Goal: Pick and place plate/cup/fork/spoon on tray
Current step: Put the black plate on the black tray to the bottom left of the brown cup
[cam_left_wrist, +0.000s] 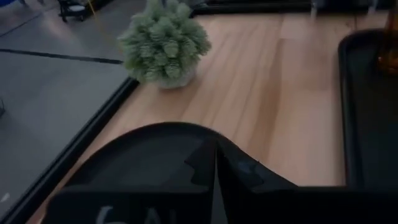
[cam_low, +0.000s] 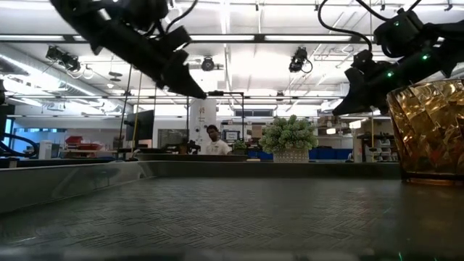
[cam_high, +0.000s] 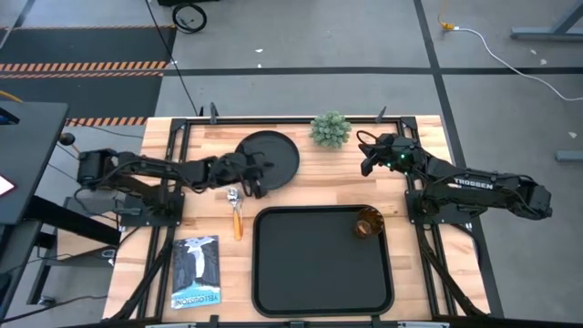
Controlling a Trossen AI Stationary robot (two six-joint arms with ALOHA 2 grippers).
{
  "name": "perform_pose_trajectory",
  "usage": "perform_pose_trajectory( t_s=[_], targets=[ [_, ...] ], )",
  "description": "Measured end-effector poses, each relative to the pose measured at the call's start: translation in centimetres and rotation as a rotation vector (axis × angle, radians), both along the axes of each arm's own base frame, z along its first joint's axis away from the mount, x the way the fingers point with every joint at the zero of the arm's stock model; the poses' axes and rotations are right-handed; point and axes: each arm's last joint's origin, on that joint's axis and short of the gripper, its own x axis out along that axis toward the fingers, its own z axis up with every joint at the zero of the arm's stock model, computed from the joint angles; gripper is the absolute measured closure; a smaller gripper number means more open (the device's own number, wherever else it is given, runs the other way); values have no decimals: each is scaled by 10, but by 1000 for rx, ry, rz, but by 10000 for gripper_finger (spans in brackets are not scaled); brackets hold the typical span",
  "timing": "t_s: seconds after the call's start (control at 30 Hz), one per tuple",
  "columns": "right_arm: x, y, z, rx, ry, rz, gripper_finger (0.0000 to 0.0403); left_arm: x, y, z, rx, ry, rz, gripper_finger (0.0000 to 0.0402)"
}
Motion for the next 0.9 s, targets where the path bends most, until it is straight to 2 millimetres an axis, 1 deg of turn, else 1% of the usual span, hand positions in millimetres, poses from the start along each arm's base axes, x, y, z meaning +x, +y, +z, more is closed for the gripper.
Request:
perform_pose_trajectory(
  t_s=[0.17,0.33,0.47,0.63,0.77,0.9],
  targets=[
    [2,-1,2,-11,-24,7,396,-20,15,-2,-24,-63,28,376],
    [6,-1,8,-73,-63,43,396,-35,26,-9,-19,-95,84,376],
    [7,-1,12,-111,-88,46,396,-50,38,-19,-40,-133,161,376],
    [8,-3,12,-135,-77,38,396,-65,62,-25,-171,-186,251,376],
    [8,-5,11,-135,-71,26,396,-80,86,-27,-292,-180,325,376],
    [8,-7,11,-142,-65,20,396,-92,101,-29,-375,-183,374,371]
  ],
)
